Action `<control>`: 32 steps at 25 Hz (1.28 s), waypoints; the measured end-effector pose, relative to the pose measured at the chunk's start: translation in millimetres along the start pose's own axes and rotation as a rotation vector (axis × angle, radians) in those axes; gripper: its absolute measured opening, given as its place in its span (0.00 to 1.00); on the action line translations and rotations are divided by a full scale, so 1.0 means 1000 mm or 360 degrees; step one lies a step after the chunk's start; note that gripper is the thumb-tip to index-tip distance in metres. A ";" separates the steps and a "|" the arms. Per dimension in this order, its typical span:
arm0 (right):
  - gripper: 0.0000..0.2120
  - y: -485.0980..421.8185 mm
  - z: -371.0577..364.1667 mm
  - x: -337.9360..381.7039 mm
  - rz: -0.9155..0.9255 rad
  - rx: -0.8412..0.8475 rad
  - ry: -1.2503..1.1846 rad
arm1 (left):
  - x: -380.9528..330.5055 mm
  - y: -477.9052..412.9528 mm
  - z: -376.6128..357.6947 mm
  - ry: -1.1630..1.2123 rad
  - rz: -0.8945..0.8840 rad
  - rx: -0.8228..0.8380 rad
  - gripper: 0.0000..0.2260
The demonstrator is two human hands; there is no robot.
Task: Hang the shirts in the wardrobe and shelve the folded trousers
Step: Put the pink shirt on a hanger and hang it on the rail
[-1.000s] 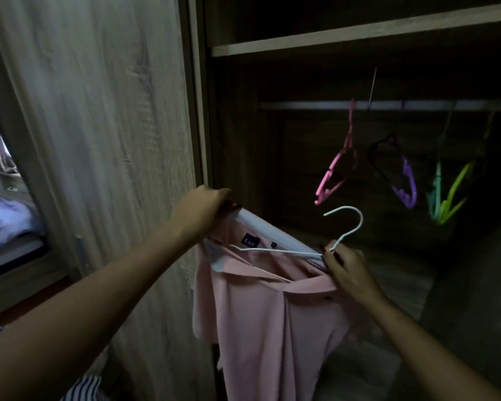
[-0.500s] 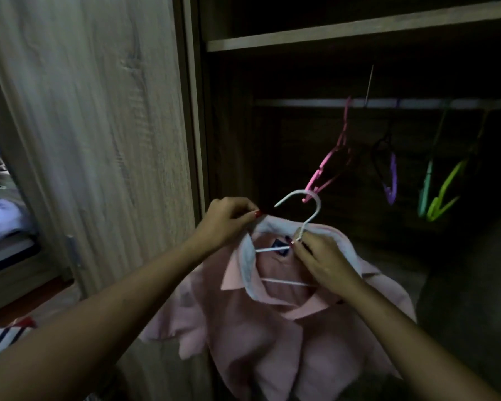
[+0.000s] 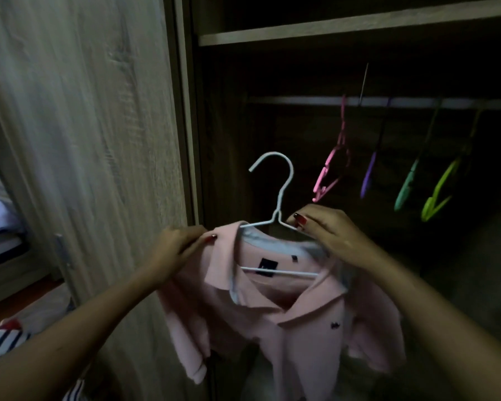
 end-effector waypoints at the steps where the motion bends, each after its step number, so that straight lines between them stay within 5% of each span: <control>1: 0.12 0.005 0.003 -0.006 0.0026 0.0054 0.0101 | 0.003 0.002 0.012 -0.0025 -0.0012 -0.0071 0.30; 5: 0.18 0.017 0.012 -0.027 0.0056 0.0137 0.0303 | 0.017 0.006 0.035 -0.0089 -0.0017 -0.0166 0.30; 10: 0.06 0.026 0.021 -0.047 -0.0219 0.0425 0.0169 | 0.021 0.012 0.035 -0.0148 -0.0031 -0.0158 0.26; 15: 0.08 0.025 0.035 -0.025 -0.0066 -0.0101 0.0252 | -0.002 0.008 0.032 -0.0384 -0.0193 -0.0122 0.15; 20: 0.13 0.027 0.059 -0.016 0.0056 -0.0476 -0.0074 | -0.002 0.009 0.044 -0.0465 -0.0119 -0.0250 0.16; 22: 0.06 0.023 0.053 -0.028 -0.0071 -0.0330 0.0044 | 0.006 0.011 0.048 -0.0425 -0.0052 -0.0311 0.16; 26: 0.07 0.022 0.012 -0.034 -0.0082 0.0398 0.0088 | 0.009 0.012 0.047 -0.0246 -0.0001 -0.0267 0.16; 29: 0.07 0.022 0.015 -0.026 -0.0145 0.0461 -0.0152 | 0.010 0.006 0.045 0.0094 0.0107 -0.0316 0.20; 32: 0.09 0.021 0.031 -0.016 -0.0066 0.0296 0.0062 | 0.004 0.002 0.055 0.0288 0.0148 -0.0537 0.20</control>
Point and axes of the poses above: each hand's wrist, its own y-axis away from the middle knuckle, its own z-axis out of the back of the hand, x = y × z, the point moved 8 cm from there along -y, towards the middle knuckle, and after that the axes turned 11 degrees about y, right-handed, at the moved point
